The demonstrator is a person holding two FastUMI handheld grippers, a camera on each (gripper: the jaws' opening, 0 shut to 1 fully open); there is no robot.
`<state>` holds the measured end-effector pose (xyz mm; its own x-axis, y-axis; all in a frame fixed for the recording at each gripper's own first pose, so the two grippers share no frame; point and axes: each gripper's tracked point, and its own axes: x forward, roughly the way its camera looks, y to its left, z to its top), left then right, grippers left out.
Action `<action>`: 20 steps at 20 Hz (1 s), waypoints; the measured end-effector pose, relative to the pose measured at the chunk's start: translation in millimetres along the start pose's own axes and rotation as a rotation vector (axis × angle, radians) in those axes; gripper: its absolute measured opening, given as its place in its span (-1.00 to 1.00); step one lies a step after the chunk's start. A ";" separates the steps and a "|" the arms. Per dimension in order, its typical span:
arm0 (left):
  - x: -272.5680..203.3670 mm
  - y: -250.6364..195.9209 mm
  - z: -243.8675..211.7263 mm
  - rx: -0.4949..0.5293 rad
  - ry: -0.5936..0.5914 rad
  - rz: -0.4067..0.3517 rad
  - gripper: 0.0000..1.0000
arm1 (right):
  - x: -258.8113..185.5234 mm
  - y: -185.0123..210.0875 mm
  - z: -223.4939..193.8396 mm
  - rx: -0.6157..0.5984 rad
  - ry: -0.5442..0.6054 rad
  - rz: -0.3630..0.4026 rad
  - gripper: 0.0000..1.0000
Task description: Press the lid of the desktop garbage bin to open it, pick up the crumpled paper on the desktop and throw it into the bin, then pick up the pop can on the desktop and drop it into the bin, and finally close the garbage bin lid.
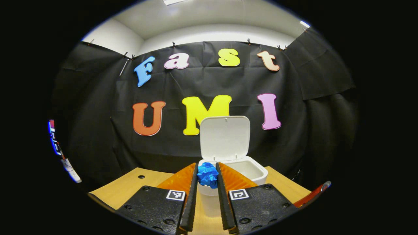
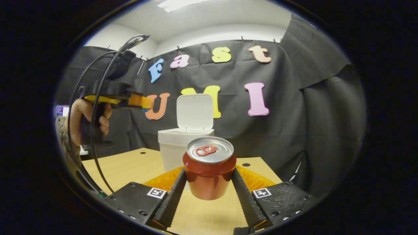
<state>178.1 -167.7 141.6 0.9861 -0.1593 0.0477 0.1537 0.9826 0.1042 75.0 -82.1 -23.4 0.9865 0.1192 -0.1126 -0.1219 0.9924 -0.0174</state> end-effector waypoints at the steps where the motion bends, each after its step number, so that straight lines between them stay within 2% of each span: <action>1: 15.1 -7.4 3.9 0.021 -0.005 -0.030 -0.31 | 0.6 -0.3 -1.5 0.003 0.001 0.000 0.61; 3: 44.1 -20.4 -0.1 0.026 -0.005 -0.076 -0.31 | 0.4 -2.1 -1.3 0.005 -0.001 -0.002 0.61; 4: 55.8 -32.4 -12.0 0.002 0.036 -0.105 -0.30 | -0.9 -3.6 -0.7 0.005 -0.005 -0.003 0.61; 6: 76.0 -42.8 -32.5 0.020 0.098 -0.125 -0.29 | 0.0 -7.1 0.5 0.016 -0.015 0.003 0.61; 10: 103.0 -64.1 -30.8 0.070 0.069 -0.157 -0.26 | 2.4 -20.1 -4.9 0.058 -0.006 -0.003 0.61; 13: 110.8 -84.4 -49.2 0.048 0.092 -0.183 -0.21 | 3.8 -25.6 -11.3 0.077 0.001 -0.002 0.61; 15: 112.8 -88.1 -57.8 0.080 0.103 -0.173 -0.19 | 3.9 -25.9 -15.9 0.082 0.012 -0.001 0.61; 16: 113.6 -89.3 -60.1 0.097 0.107 -0.171 -0.09 | 3.7 -25.3 -16.9 0.074 0.017 -0.002 0.61; 17: 113.1 -90.2 -61.0 0.104 0.104 -0.173 -0.19 | 3.4 -25.8 -16.1 0.066 0.012 -0.006 0.61; 20: 107.9 -90.7 -55.5 0.116 0.083 -0.175 -0.15 | 4.6 -20.3 -15.1 0.050 0.000 -0.004 0.61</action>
<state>274.1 -268.7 82.2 0.9474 -0.3138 -0.0625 0.3198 0.9223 0.2170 80.4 -102.1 -38.6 0.9869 0.1149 -0.1130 -0.1121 0.9932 0.0313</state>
